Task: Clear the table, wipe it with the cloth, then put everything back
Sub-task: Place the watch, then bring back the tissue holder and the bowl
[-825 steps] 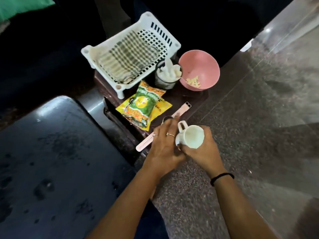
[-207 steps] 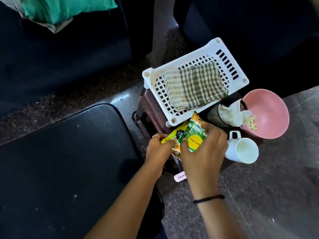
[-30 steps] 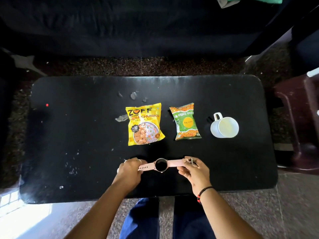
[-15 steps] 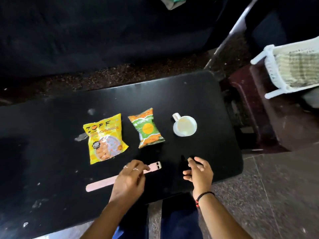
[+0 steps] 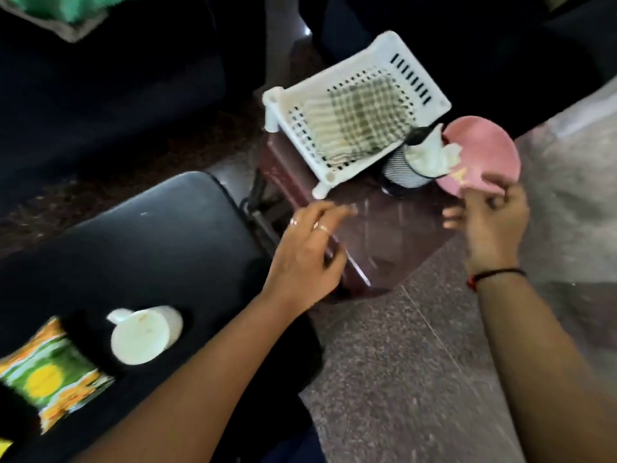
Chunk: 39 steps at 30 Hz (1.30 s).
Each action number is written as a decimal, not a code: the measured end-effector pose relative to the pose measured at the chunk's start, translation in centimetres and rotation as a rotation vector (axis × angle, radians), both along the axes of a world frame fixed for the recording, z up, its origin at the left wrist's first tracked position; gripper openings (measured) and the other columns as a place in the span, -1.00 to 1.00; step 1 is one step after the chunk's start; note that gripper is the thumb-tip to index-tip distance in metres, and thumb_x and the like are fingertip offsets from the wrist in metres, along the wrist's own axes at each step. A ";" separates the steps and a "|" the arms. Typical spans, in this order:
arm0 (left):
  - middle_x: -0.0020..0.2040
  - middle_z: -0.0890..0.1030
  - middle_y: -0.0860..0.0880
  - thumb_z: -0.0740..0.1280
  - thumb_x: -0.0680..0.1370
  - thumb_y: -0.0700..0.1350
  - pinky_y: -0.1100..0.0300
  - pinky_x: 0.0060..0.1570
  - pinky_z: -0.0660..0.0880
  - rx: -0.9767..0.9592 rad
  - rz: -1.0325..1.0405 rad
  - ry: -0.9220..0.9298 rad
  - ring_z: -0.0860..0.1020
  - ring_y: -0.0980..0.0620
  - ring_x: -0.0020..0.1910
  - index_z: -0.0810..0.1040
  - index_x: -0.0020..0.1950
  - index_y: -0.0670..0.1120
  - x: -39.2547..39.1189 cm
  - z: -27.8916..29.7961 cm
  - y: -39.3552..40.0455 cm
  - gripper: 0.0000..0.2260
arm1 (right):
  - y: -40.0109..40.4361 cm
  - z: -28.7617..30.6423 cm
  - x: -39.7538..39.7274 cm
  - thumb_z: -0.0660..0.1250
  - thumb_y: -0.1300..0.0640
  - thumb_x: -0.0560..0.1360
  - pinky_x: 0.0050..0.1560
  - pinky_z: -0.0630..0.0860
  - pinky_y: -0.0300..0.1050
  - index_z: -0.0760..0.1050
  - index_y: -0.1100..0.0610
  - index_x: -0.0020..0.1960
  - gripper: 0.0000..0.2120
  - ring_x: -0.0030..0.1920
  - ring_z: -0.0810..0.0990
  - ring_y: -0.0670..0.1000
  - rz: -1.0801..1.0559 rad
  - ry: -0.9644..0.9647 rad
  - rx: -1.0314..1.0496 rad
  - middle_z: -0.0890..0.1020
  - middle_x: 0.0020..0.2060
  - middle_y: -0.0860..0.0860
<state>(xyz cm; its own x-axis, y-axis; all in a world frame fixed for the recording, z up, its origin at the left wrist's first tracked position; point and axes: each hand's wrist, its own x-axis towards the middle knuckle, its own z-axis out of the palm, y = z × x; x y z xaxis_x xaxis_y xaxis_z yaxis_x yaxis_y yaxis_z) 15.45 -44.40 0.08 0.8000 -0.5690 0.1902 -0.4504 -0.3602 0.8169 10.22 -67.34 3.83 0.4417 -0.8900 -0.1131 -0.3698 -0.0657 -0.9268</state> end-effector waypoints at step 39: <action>0.20 0.48 0.02 0.50 0.12 0.26 0.36 0.22 0.33 0.127 0.609 0.360 0.42 0.17 0.21 0.23 0.41 0.22 -10.5 3.8 28.3 -0.09 | 25.6 2.5 -8.2 0.19 0.52 0.44 -0.54 0.57 -0.08 0.36 0.26 0.31 -0.54 -0.08 0.54 0.24 0.090 0.264 0.749 0.54 0.17 0.26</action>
<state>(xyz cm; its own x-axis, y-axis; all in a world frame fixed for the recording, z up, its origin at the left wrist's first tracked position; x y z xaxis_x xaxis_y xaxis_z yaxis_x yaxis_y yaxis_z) 5.00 -16.07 3.86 0.9830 -0.0018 -0.1836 0.1506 -0.5637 0.8121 2.01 -41.74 6.30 0.3830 -0.4983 -0.7778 -0.6061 0.4998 -0.6187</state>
